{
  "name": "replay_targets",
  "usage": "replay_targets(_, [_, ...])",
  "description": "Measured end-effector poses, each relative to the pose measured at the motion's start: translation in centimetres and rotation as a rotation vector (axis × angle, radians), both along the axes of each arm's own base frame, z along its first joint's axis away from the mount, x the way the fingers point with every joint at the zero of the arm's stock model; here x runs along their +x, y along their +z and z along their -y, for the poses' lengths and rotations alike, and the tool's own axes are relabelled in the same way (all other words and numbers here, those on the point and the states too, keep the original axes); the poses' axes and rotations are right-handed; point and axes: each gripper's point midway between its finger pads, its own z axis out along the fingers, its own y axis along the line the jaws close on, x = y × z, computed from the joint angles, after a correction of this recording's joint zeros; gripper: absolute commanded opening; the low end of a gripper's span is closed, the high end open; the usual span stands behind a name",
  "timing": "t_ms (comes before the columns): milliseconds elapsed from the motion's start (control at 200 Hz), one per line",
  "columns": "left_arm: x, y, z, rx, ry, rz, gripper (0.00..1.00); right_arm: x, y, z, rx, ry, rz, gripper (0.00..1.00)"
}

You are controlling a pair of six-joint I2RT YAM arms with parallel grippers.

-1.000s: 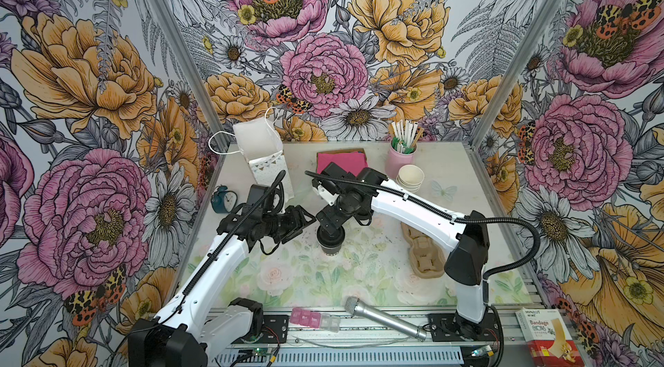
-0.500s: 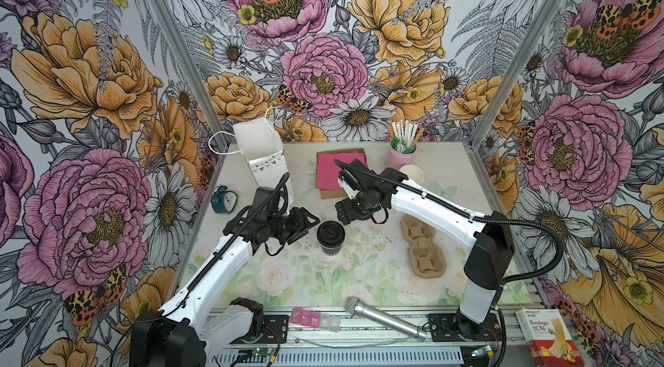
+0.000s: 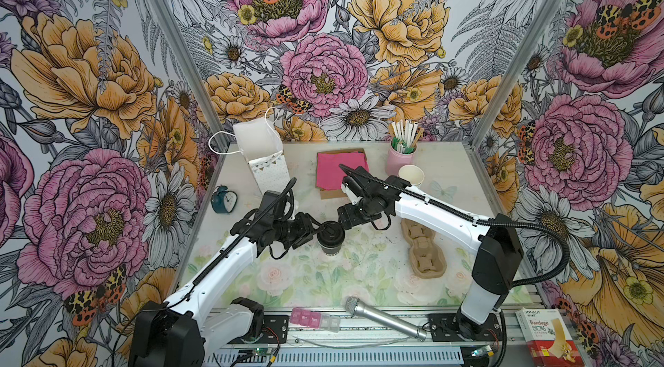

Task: Pack a coffee takeout order
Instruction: Close the lid on the coffee cup.

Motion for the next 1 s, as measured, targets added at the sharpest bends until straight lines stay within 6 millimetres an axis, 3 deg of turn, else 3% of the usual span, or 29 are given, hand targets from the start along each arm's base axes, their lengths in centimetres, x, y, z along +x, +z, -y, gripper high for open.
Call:
replay_targets(480, [-0.1, -0.3, 0.6, -0.016, -0.001, 0.001, 0.56, -1.6, -0.3, -1.5, 0.034, 0.031, -0.028, 0.69])
replay_targets(1000, [0.2, -1.5, 1.7, -0.011, -0.021, -0.031, 0.55, -2.7, -1.8, -1.5, 0.022, 0.051, -0.064, 0.66])
